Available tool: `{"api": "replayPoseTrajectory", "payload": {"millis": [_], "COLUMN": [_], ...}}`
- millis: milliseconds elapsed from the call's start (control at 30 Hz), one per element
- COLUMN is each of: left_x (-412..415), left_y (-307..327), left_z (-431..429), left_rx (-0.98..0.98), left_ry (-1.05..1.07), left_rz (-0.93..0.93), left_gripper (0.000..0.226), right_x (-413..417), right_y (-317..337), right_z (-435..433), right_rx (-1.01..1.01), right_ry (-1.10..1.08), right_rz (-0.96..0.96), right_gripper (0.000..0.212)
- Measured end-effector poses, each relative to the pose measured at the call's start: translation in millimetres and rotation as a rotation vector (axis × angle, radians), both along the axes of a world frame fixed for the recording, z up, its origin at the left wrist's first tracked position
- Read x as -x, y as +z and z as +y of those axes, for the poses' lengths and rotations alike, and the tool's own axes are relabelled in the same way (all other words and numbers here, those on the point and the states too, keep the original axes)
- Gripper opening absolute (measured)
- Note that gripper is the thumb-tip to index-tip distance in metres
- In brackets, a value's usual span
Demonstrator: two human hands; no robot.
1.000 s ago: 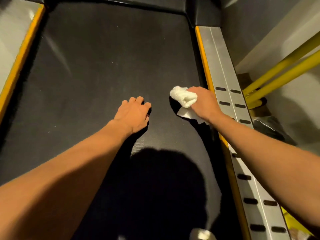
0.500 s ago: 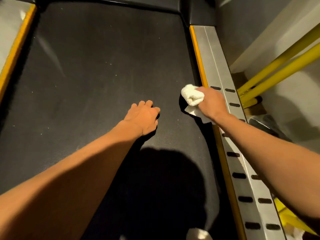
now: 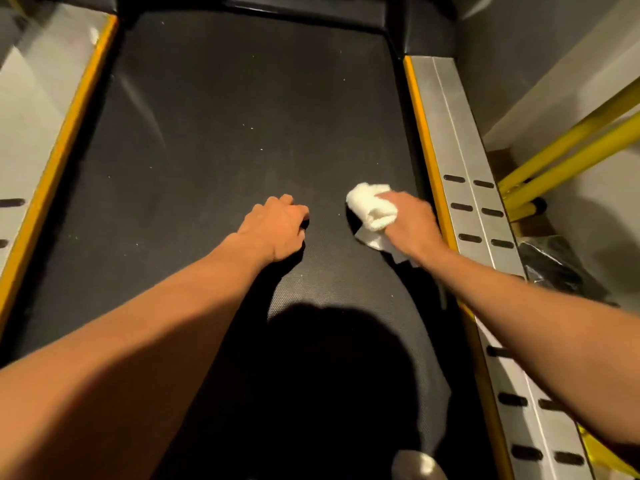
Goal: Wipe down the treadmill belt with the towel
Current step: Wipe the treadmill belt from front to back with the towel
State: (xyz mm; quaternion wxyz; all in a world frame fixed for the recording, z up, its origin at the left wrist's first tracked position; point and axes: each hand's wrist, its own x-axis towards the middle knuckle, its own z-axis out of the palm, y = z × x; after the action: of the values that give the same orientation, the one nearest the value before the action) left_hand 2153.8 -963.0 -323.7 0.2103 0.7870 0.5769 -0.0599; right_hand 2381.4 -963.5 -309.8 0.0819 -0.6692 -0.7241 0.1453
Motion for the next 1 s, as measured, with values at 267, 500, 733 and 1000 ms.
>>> {"api": "replayPoseTrajectory", "payload": {"millis": [267, 500, 733, 1000], "left_x": [40.0, 80.5, 112.3, 144.8], "left_y": [4.7, 1.8, -2.8, -0.1], "left_z": [-8.5, -10.8, -11.2, -8.5], "left_rx": [-0.084, -0.081, -0.077, -0.118], "left_ry": [0.085, 0.234, 0.445, 0.577], "left_rz": [-0.027, -0.045, -0.125, -0.21], "left_gripper": [0.032, 0.032, 0.028, 0.028], "right_x": [82.2, 105.7, 178.2, 204.6], "right_y": [5.4, -26.2, -8.1, -22.5], "right_z": [-36.6, -8.1, -28.0, -6.0], "right_rx": [0.116, 0.088, 0.209, 0.151], "right_ry": [0.371, 0.34, 0.513, 0.407], "right_rz": [-0.001, 0.014, -0.066, 0.078], "right_gripper": [0.016, 0.01, 0.011, 0.025]}}
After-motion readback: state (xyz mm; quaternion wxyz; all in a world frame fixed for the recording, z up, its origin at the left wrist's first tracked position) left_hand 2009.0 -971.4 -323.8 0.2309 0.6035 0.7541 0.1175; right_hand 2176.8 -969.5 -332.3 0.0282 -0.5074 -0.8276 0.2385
